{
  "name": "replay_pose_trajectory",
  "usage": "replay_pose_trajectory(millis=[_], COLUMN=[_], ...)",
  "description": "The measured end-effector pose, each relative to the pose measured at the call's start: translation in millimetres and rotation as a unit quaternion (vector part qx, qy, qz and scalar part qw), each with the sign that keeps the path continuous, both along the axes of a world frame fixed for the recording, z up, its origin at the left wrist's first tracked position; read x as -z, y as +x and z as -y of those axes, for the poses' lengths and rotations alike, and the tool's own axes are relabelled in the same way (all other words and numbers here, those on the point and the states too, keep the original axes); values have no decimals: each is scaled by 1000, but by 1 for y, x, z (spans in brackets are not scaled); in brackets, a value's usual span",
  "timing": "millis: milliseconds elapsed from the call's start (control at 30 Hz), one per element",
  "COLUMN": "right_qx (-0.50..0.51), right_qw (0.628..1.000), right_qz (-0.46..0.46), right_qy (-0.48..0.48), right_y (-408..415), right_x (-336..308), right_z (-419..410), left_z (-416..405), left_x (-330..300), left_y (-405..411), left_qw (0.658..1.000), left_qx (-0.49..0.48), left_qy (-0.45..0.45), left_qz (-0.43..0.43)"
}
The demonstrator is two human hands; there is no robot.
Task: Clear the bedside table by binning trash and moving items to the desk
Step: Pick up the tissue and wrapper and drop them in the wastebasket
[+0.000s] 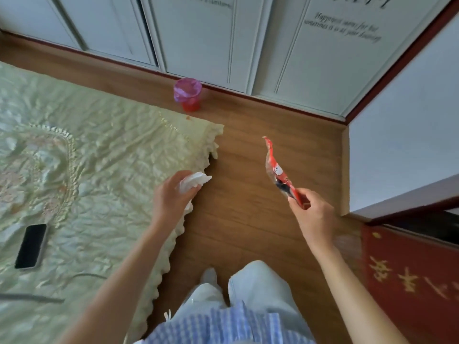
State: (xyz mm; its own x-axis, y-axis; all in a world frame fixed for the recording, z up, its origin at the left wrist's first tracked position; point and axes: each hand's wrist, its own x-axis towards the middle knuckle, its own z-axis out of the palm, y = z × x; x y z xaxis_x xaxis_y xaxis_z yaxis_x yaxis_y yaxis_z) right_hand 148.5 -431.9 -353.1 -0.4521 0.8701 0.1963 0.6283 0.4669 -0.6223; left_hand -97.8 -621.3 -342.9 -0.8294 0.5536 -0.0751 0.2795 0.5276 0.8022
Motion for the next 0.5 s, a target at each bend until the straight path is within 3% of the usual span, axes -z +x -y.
replay_pose_trajectory(millis=[233, 500], right_qx=[60, 52], right_qw=[997, 996], right_qz=[32, 49], right_qy=[-24, -60], right_y=[-36, -100], right_x=[11, 27], right_z=[-90, -243], left_z=[-112, -258], left_x=[17, 23], left_y=[-55, -116], left_qw=[998, 999], left_qx=[50, 39], left_qy=[-22, -33], left_qz=[22, 10])
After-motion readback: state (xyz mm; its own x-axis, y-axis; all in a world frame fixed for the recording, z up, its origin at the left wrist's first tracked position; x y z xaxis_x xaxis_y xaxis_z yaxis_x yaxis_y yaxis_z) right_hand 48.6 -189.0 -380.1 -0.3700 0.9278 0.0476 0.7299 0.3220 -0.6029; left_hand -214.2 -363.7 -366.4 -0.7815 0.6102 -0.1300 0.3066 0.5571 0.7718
